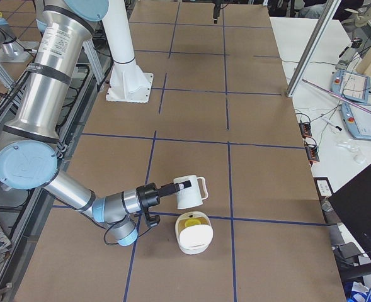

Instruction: Left arm hands cup to right arm to dump lemon

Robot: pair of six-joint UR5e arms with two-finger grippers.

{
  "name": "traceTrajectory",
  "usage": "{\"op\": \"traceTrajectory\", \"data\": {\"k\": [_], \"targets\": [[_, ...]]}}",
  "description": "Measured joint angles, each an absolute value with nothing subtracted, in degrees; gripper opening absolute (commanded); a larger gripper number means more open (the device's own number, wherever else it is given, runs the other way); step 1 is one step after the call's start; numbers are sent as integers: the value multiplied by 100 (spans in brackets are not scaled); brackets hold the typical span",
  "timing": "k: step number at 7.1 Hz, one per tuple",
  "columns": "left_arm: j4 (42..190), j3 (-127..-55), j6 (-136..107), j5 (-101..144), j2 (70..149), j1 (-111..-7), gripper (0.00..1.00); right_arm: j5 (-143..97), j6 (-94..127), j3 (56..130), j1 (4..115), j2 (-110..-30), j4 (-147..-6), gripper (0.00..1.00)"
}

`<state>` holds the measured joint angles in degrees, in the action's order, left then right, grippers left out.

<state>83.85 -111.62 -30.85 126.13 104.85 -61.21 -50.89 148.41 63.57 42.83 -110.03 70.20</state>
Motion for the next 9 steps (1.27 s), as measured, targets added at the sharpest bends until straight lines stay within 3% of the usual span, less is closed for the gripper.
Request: {"op": "traceTrajectory", "data": {"k": [9], "targets": [[8376,-11127,-3087,12612,10520,-6117,100,-4921,14965,6229,4273,-10995,7091,2]]}}
